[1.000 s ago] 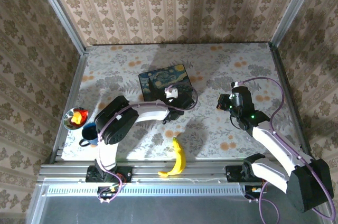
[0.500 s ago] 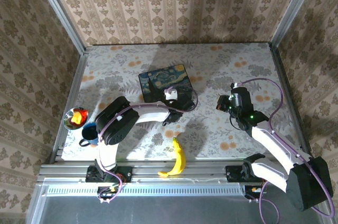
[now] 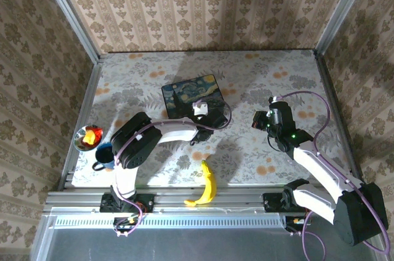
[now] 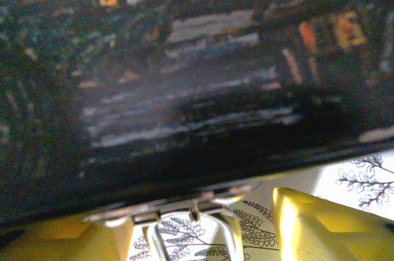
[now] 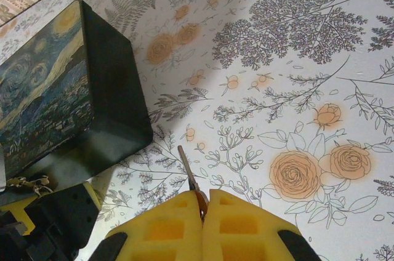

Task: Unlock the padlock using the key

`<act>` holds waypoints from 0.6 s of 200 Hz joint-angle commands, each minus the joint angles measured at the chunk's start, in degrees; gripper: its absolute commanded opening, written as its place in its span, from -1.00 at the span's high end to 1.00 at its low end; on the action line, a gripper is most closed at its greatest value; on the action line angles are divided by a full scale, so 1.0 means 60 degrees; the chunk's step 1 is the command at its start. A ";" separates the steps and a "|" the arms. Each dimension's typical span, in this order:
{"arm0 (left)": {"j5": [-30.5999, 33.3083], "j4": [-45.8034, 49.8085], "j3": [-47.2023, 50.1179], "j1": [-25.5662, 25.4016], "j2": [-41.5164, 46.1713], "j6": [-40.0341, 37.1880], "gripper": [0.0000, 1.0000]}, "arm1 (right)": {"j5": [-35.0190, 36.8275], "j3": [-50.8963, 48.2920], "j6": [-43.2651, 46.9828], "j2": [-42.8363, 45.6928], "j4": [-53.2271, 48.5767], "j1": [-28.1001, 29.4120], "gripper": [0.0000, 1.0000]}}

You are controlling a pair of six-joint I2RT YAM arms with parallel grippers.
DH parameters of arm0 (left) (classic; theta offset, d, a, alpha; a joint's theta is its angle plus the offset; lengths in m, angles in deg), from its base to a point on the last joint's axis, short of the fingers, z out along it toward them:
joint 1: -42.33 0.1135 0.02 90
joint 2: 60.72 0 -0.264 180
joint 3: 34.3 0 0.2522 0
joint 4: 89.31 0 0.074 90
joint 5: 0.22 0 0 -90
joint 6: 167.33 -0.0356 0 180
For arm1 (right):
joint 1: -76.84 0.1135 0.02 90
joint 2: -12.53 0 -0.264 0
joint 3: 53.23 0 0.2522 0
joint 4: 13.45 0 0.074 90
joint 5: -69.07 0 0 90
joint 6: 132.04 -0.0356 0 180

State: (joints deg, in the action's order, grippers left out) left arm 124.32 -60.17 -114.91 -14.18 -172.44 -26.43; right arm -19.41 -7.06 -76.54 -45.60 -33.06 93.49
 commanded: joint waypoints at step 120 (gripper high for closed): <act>-0.0546 -0.0249 -0.0204 -0.0304 0.0134 -0.0491 0.53 | -0.0085 -0.0112 -0.0095 0.0167 0.0037 0.0025 1.00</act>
State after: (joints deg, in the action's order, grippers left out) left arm 123.95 -61.66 -114.98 -14.73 -172.42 -28.33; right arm -19.67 -7.06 -76.74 -45.60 -33.06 93.49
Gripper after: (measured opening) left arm 0.271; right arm 0.042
